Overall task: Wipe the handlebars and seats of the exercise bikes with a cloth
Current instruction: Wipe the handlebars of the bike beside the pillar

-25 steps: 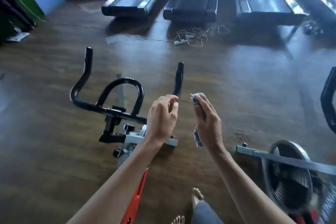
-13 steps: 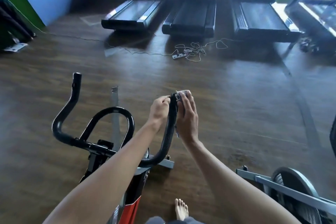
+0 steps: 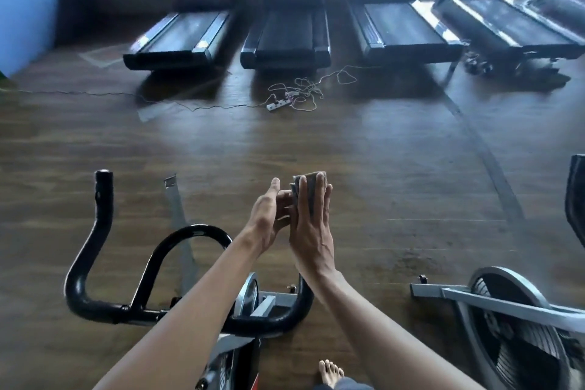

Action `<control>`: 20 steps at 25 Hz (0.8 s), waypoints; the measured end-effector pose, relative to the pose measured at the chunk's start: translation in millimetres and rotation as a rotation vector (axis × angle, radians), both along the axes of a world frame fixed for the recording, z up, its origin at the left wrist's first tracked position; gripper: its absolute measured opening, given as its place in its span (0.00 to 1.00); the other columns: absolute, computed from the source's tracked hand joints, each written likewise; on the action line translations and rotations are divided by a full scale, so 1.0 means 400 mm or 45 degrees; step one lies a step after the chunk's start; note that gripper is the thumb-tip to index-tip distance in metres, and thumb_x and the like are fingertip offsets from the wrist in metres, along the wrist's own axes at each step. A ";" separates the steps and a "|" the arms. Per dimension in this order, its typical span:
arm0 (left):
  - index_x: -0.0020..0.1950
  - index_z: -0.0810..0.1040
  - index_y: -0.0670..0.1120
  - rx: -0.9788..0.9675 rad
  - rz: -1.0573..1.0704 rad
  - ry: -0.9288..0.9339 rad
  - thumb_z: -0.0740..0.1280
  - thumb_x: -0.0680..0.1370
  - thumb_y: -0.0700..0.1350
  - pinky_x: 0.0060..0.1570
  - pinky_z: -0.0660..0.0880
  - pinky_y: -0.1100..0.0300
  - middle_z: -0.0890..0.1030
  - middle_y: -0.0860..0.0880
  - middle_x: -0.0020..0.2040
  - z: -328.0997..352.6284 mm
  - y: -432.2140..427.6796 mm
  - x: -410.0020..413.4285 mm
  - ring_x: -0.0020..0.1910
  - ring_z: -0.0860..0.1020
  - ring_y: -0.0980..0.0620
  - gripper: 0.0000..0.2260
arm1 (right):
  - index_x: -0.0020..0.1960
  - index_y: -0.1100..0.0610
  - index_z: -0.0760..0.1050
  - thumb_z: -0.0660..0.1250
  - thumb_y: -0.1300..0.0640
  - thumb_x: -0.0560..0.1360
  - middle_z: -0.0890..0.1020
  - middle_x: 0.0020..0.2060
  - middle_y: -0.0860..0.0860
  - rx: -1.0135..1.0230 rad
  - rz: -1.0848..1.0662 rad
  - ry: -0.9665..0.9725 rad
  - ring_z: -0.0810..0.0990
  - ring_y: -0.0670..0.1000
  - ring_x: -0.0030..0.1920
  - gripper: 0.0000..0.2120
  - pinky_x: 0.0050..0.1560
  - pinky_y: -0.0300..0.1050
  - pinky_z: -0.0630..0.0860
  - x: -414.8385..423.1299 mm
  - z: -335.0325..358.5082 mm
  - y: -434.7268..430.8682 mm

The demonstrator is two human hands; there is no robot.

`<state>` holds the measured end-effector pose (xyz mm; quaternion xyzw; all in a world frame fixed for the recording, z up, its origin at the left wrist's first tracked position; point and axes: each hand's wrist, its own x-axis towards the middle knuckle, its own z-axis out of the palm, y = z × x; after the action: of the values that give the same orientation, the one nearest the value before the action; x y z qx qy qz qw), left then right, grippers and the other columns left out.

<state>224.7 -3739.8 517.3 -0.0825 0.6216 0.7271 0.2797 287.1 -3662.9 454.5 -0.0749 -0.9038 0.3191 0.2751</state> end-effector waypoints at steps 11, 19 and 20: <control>0.53 0.82 0.42 0.126 -0.256 0.011 0.50 0.85 0.56 0.47 0.77 0.58 0.85 0.46 0.46 -0.010 -0.036 -0.022 0.44 0.83 0.50 0.25 | 0.80 0.46 0.38 0.54 0.76 0.76 0.33 0.79 0.49 -0.095 -0.027 -0.364 0.31 0.55 0.78 0.44 0.79 0.51 0.50 0.056 0.018 -0.031; 0.61 0.79 0.42 -0.136 -0.320 0.414 0.55 0.85 0.50 0.56 0.77 0.54 0.83 0.47 0.55 -0.051 -0.084 0.034 0.54 0.80 0.47 0.17 | 0.82 0.47 0.46 0.48 0.62 0.85 0.42 0.81 0.48 -0.216 -0.139 -0.508 0.36 0.50 0.79 0.27 0.73 0.35 0.34 0.218 -0.009 -0.105; 0.60 0.80 0.44 -0.225 -0.292 0.553 0.58 0.84 0.49 0.54 0.77 0.54 0.83 0.49 0.54 -0.065 -0.113 0.055 0.53 0.81 0.48 0.15 | 0.82 0.49 0.48 0.49 0.66 0.84 0.45 0.81 0.51 -0.190 -0.156 -0.503 0.38 0.51 0.80 0.29 0.75 0.38 0.34 0.232 -0.016 -0.112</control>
<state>246.8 -3784.8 491.1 0.1224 0.7335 0.6341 0.2119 379.8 -3707.7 448.1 -0.2109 -0.9078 0.3469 0.1054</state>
